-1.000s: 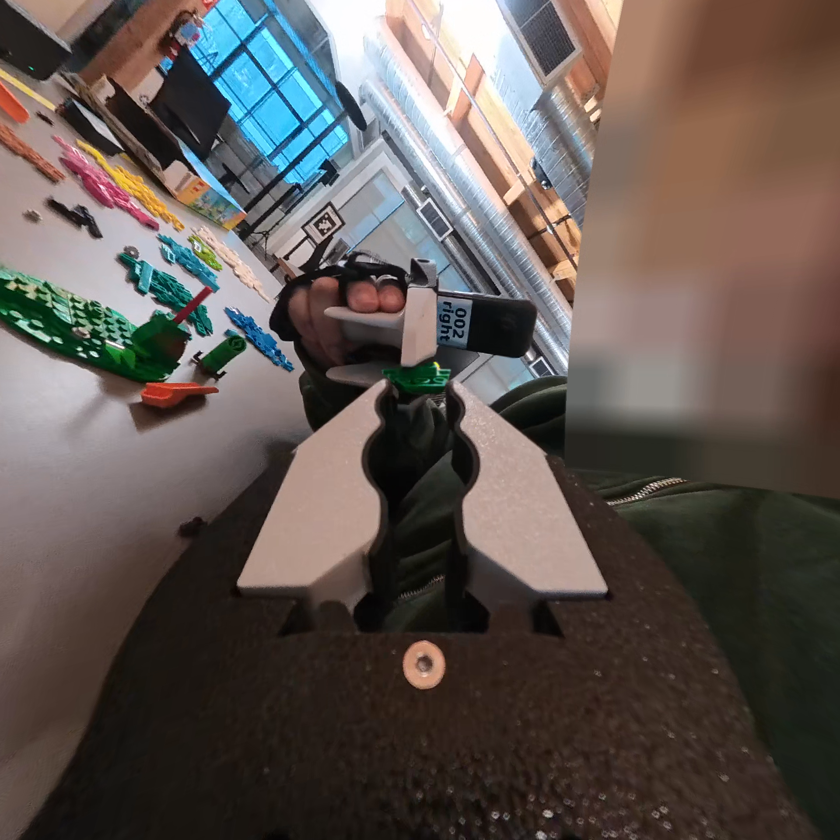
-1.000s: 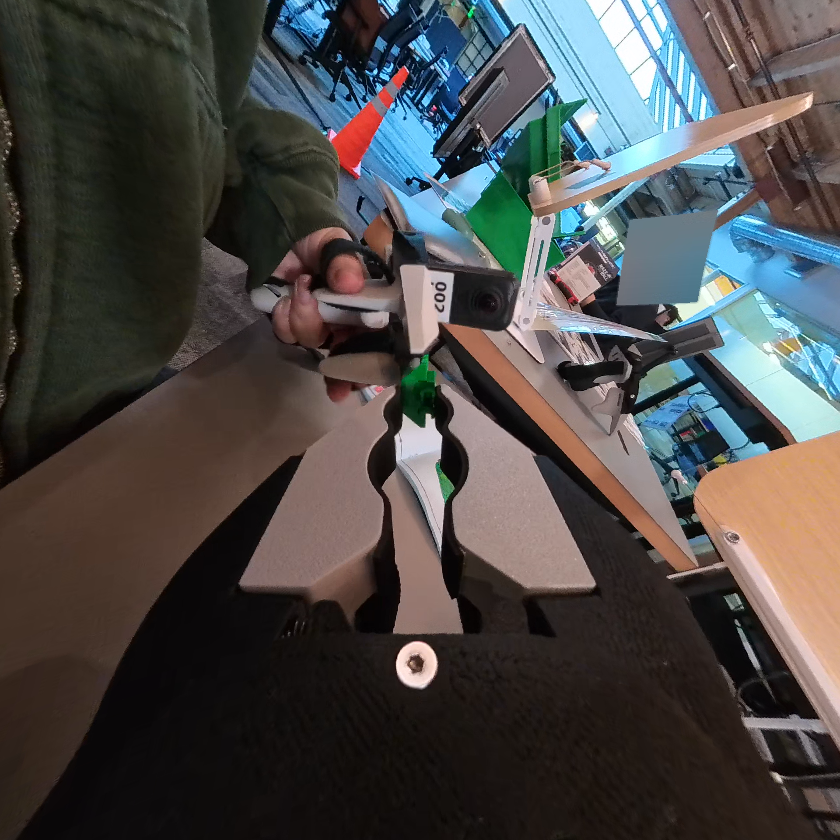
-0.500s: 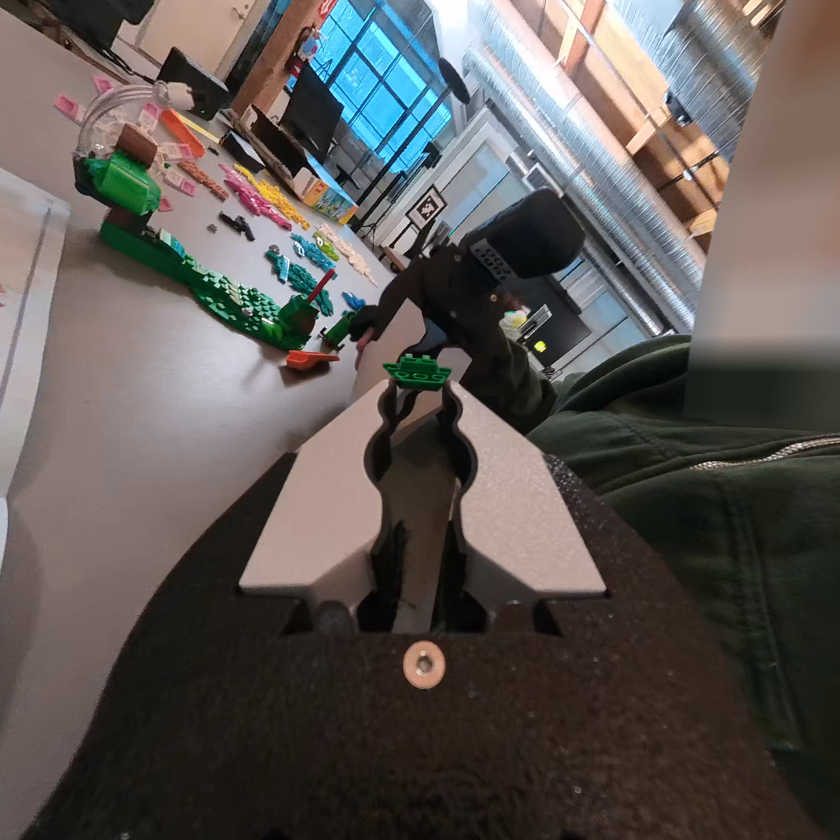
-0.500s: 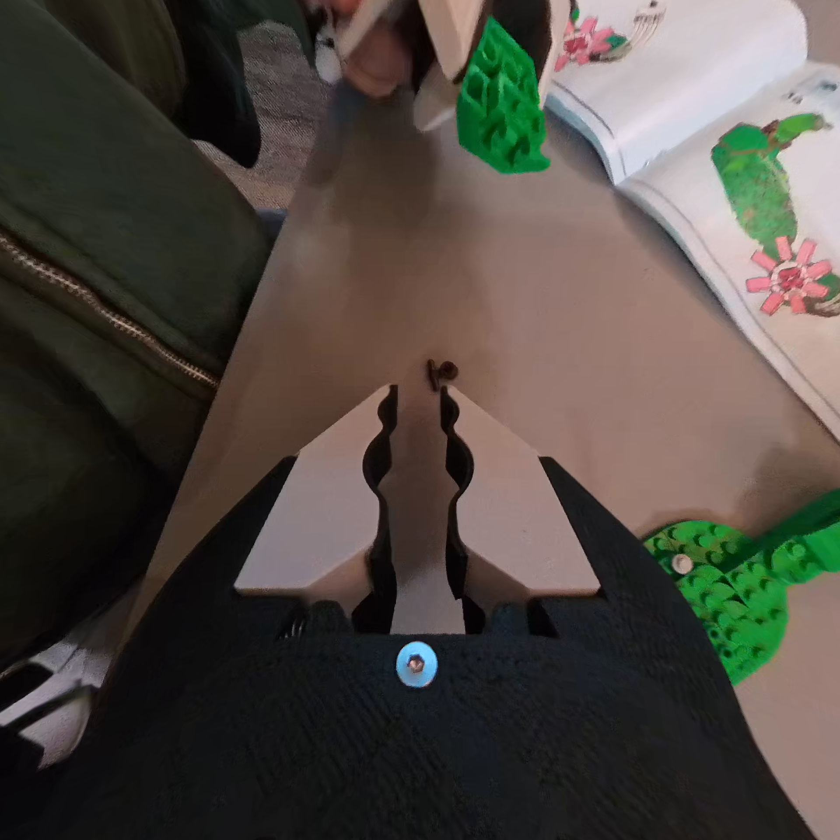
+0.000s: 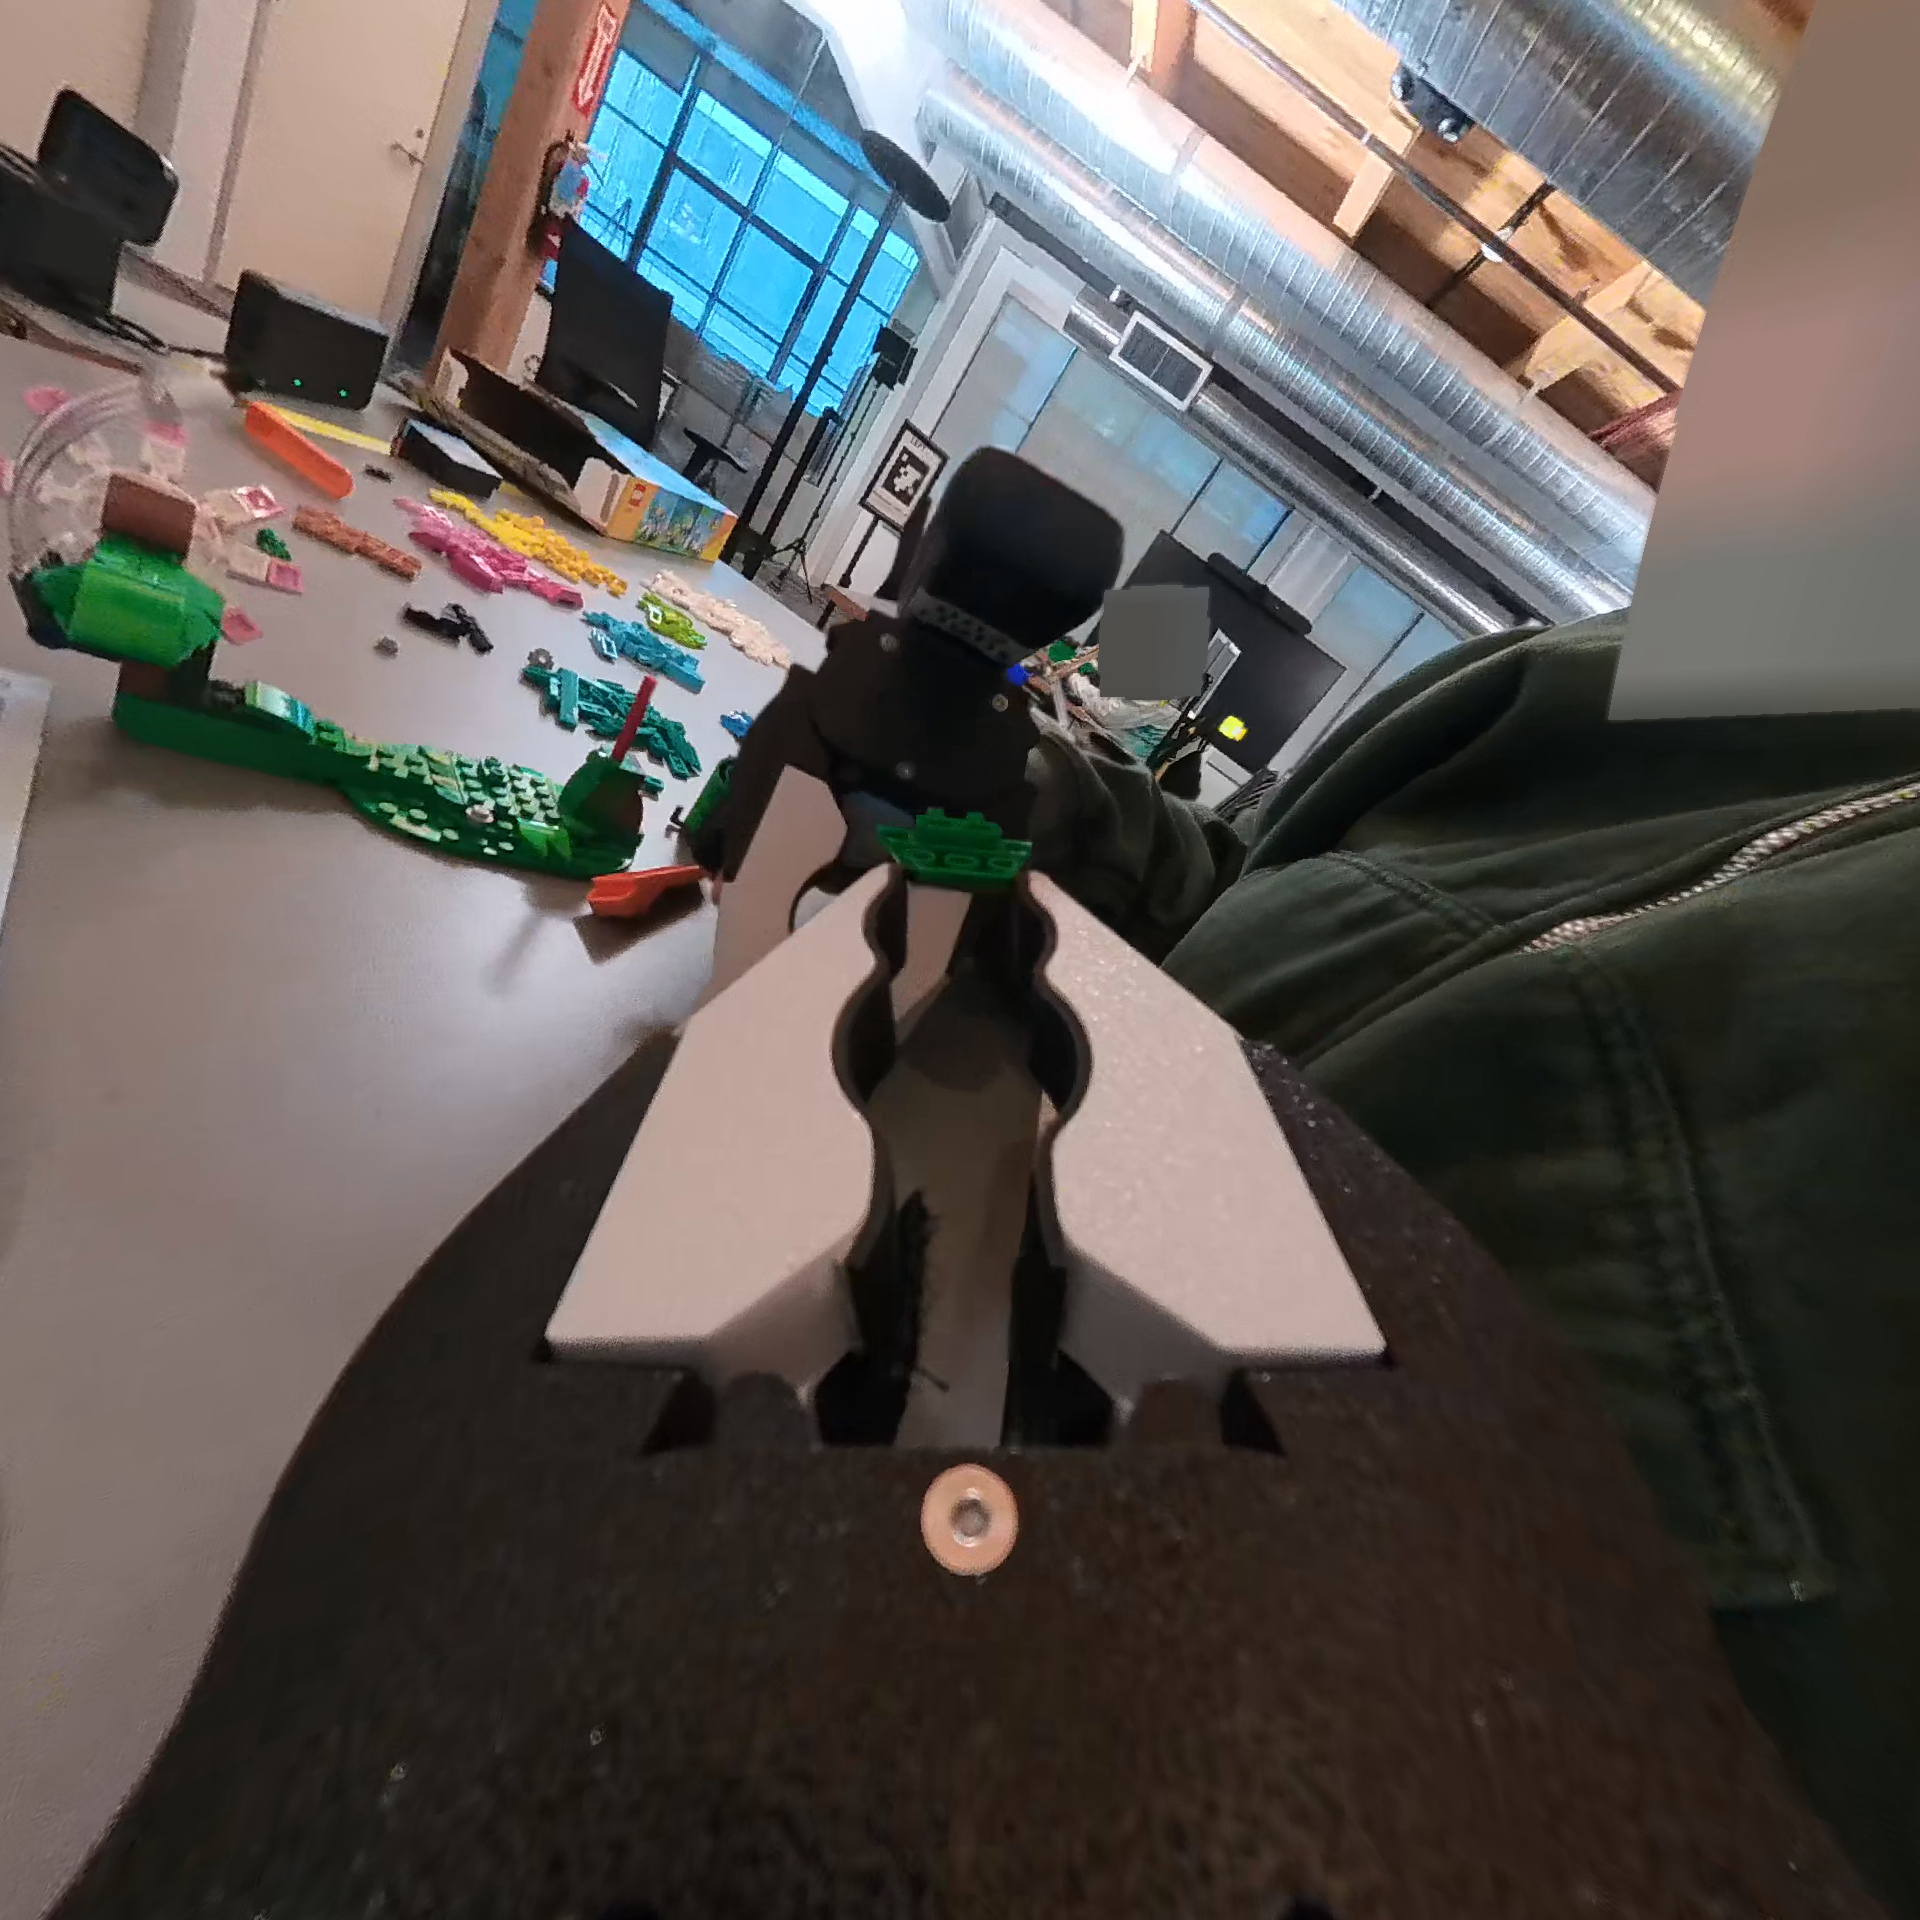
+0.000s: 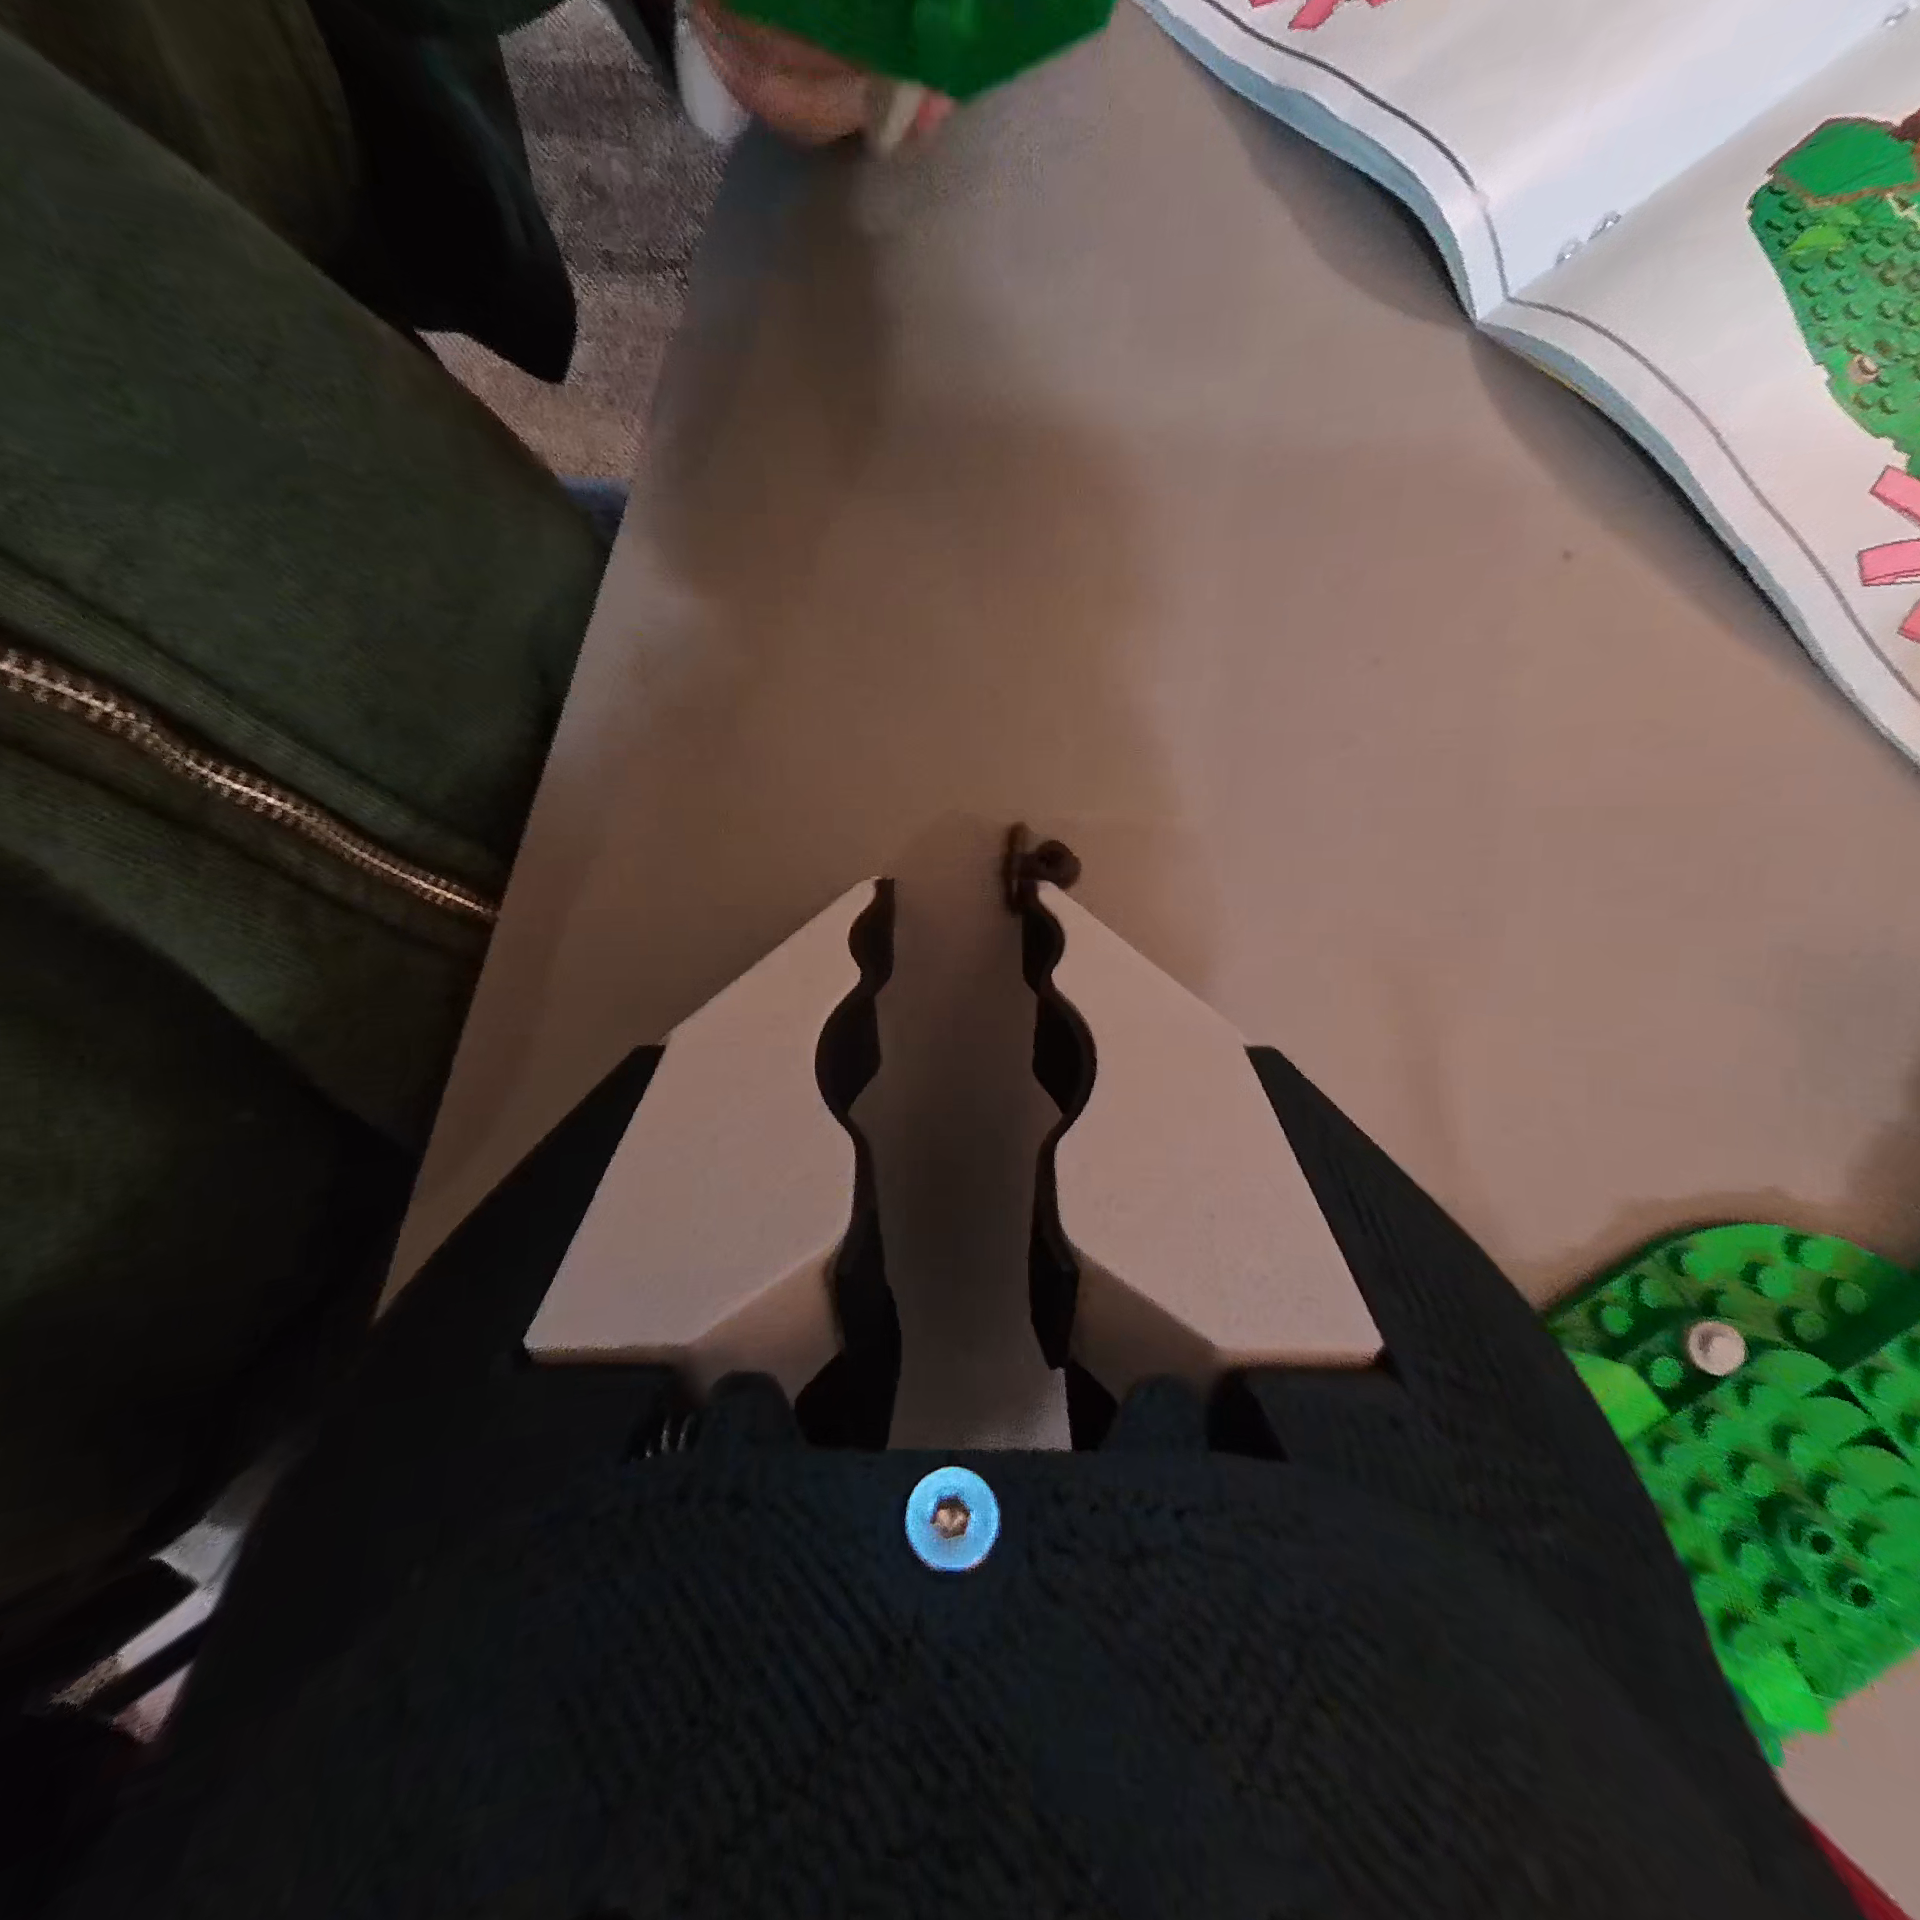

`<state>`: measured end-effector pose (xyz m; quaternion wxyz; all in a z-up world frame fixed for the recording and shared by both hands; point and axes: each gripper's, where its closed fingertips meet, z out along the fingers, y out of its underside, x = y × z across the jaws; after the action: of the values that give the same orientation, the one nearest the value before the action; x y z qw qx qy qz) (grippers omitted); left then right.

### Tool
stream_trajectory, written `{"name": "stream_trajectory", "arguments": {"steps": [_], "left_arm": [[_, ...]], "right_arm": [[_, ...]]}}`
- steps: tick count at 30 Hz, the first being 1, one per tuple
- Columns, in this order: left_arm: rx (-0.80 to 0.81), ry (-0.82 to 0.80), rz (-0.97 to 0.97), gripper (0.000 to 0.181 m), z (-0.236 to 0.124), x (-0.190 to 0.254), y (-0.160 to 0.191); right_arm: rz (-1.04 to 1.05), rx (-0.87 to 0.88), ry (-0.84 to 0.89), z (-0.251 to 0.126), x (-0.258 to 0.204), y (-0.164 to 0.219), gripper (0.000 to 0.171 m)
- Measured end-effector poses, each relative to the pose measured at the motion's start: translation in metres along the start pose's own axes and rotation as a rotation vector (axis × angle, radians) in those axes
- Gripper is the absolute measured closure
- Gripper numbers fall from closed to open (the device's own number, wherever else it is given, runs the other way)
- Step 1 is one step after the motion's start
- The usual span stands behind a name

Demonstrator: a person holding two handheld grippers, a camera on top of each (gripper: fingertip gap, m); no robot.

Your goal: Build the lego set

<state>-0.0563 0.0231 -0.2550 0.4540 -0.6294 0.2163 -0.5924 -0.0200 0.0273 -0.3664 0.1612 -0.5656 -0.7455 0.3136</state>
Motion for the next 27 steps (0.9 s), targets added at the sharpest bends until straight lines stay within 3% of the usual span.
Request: {"name": "stream_trajectory", "arguments": {"steps": [1,6,15,27], "left_arm": [[0.004,-0.006,0.007,0.163,0.0,0.0,-0.001],[0.024,-0.005,0.008,0.164,-0.002,0.0,-0.004],[-0.001,-0.012,0.021,0.163,-0.001,0.0,0.0],[-0.018,-0.01,0.018,0.163,-0.002,0.001,0.004]], "right_arm": [[0.003,0.002,-0.011,0.0,-0.003,0.0,0.148],[-0.003,0.019,-0.108,0.001,-0.025,-0.003,0.148],[-0.089,0.036,0.019,-0.014,0.015,-0.004,0.152],[-0.194,-0.01,-0.031,0.001,0.016,-0.001,0.157]]}}
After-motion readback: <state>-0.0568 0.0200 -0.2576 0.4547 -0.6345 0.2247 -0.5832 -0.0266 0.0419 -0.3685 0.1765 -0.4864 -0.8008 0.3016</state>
